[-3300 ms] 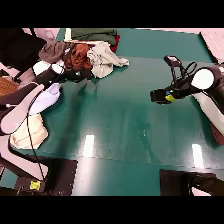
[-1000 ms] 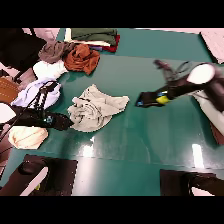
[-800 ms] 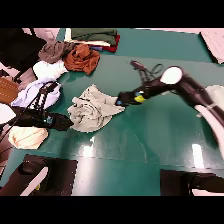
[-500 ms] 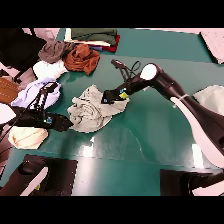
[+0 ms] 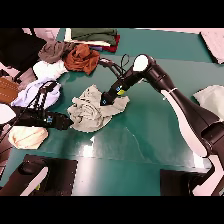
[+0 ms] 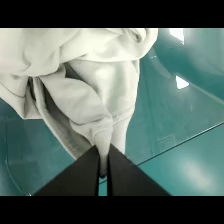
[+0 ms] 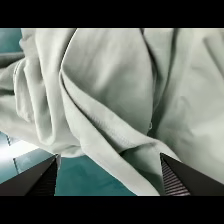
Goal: Fold the shirts.
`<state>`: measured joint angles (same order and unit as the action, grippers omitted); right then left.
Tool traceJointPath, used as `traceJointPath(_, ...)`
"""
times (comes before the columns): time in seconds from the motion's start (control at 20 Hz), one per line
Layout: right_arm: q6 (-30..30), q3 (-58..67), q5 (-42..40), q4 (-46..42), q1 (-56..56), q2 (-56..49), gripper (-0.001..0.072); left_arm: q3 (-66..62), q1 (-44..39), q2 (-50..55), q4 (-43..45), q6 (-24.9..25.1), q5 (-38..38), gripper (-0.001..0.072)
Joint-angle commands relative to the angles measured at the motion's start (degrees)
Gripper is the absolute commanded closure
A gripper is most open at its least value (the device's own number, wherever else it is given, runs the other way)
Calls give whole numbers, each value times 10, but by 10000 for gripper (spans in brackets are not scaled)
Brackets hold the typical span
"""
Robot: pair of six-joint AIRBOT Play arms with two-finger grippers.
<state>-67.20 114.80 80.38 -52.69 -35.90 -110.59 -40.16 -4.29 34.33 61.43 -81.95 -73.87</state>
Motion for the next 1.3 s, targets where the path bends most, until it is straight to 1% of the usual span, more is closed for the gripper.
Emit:
traceJointPath(0.0,33,-4,0,1,-7,-5,10,0,0,0,1,1,6,680)
traceJointPath(0.1,49,5,-34,-5,-14,-6,10,0,0,0,1,1,6,680)
traceJointPath(0.2,54,17,-66,-39,-24,-6,10,0,0,0,1,1,6,680)
traceJointPath(0.25,57,17,-71,-41,-27,-6,10,0,0,0,1,1,6,680)
traceJointPath(0.6,54,16,-45,-37,-43,-52,19,0,0,0,1,1,9,680)
traceJointPath(0.65,45,16,-43,-40,-44,-53,150,0,0,0,2,1,9,681)
traceJointPath(0.7,45,16,-42,-39,-44,-49,480,0,0,0,2,1,9,680)
traceJointPath(0.75,45,16,-43,-44,-39,-40,686,0,0,0,3,1,9,681)
traceJointPath(0.85,31,16,-43,-45,-23,-10,690,0,0,0,7,1,10,680)
traceJointPath(1.1,-47,15,-33,-47,63,100,690,0,0,0,27,1,10,680)
traceJointPath(1.15,-66,15,-23,-62,83,122,690,0,0,0,27,1,8,680)
traceJointPath(1.25,-115,15,14,-133,124,169,690,-7,0,-1,26,-1,-1,680)
